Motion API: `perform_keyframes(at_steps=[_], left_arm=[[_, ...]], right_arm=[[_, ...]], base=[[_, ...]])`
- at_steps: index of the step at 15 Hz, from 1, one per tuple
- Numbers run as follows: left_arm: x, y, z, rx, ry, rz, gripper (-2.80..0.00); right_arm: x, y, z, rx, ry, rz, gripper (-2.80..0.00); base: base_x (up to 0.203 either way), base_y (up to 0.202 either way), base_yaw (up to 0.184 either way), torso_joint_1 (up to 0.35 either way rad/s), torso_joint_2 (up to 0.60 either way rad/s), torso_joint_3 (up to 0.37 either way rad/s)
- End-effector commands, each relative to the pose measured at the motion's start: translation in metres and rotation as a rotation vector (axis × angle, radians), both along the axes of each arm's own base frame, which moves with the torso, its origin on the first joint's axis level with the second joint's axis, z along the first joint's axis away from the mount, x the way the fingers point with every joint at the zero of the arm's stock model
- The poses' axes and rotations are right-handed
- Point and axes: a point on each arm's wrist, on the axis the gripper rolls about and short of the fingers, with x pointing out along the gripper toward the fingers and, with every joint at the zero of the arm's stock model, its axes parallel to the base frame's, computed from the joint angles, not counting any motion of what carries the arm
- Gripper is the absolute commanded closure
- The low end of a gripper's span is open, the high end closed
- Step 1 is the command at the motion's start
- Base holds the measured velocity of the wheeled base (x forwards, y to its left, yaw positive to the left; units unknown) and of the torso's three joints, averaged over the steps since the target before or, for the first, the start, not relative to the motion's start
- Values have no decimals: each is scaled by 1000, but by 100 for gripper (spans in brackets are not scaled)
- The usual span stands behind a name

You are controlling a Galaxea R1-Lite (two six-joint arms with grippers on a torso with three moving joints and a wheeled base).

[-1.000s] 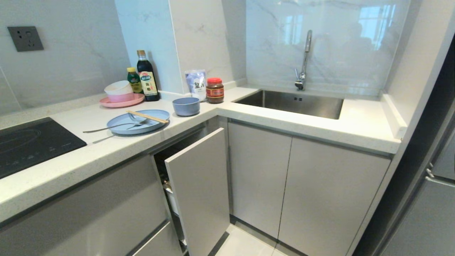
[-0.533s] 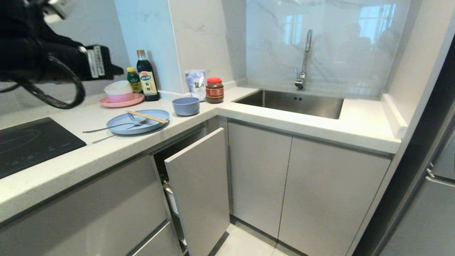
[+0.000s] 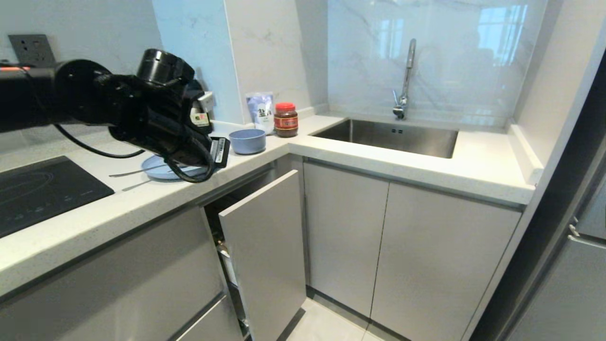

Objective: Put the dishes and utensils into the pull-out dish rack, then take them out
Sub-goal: Open the cupboard

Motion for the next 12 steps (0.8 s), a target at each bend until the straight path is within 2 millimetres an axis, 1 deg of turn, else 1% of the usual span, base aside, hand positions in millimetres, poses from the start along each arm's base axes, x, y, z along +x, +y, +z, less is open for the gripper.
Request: perform_keyframes(at_steps=[1, 3, 6, 7, 9, 12], left_arm=[[31, -11, -40, 45, 90, 12, 0], [50, -17, -61, 73, 120, 34, 0], [70, -20, -85, 138, 138, 98, 0], [73, -20, -88, 146, 137, 109, 0], [80, -22, -101, 164, 156, 118, 0], [86, -23, -113, 211, 148, 157, 0]], right_arm=[[0, 0, 0, -1, -3, 0, 0], [0, 0, 0, -1, -3, 0, 0], [0, 0, 0, 0, -3, 0, 0], [0, 0, 0, -1, -3, 0, 0], [0, 0, 0, 1, -3, 0, 0], [0, 0, 0, 1, -3, 0, 0]], base=[[0, 0, 0, 0, 0, 0], [0, 0, 0, 0, 0, 0], [0, 0, 0, 0, 0, 0], [0, 0, 0, 0, 0, 0], [0, 0, 0, 0, 0, 0], [0, 0, 0, 0, 0, 0]])
